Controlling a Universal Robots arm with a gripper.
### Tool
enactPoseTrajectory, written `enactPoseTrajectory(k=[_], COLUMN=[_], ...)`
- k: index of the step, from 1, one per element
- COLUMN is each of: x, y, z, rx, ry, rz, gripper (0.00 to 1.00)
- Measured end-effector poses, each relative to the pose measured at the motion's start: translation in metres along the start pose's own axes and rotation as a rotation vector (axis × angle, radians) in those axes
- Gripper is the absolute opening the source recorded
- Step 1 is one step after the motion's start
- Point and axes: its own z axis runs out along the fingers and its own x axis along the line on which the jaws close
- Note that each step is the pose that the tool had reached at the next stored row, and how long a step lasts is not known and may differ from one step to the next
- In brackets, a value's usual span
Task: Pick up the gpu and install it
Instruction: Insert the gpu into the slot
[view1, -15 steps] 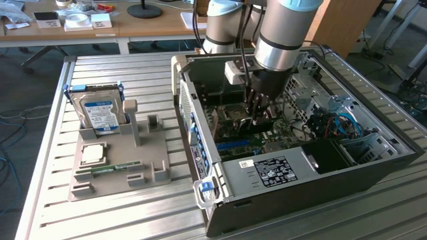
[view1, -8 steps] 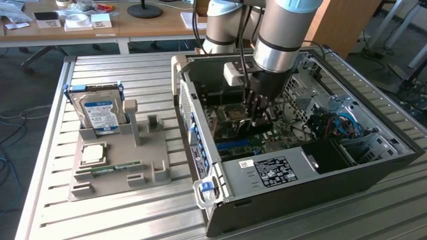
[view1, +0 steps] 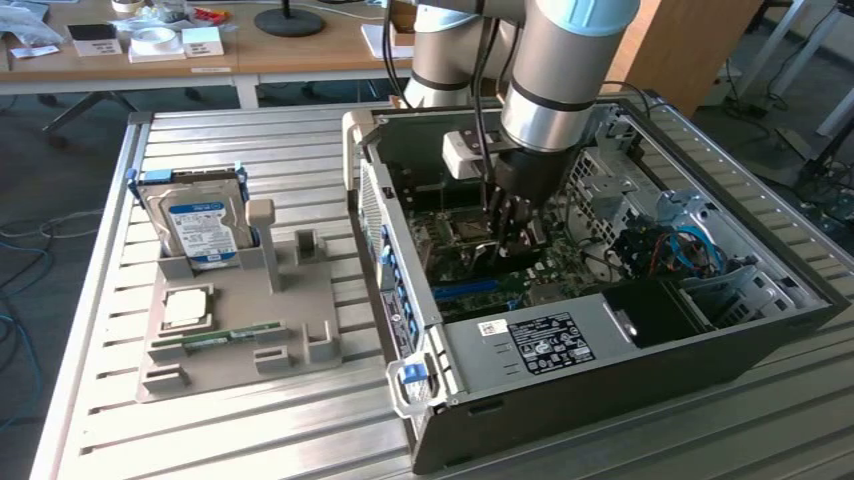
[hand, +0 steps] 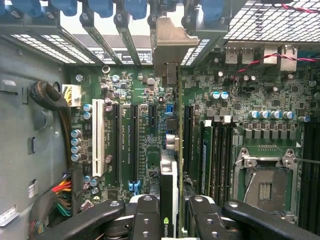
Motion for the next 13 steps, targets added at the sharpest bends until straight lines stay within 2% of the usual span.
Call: enactPoseTrajectory(k=[13], x=[-0.0001], y=[0.0047], z=[0.0011], rx=[0.0002], ry=[-0.0002], rz=[0.0], gripper=[0.27])
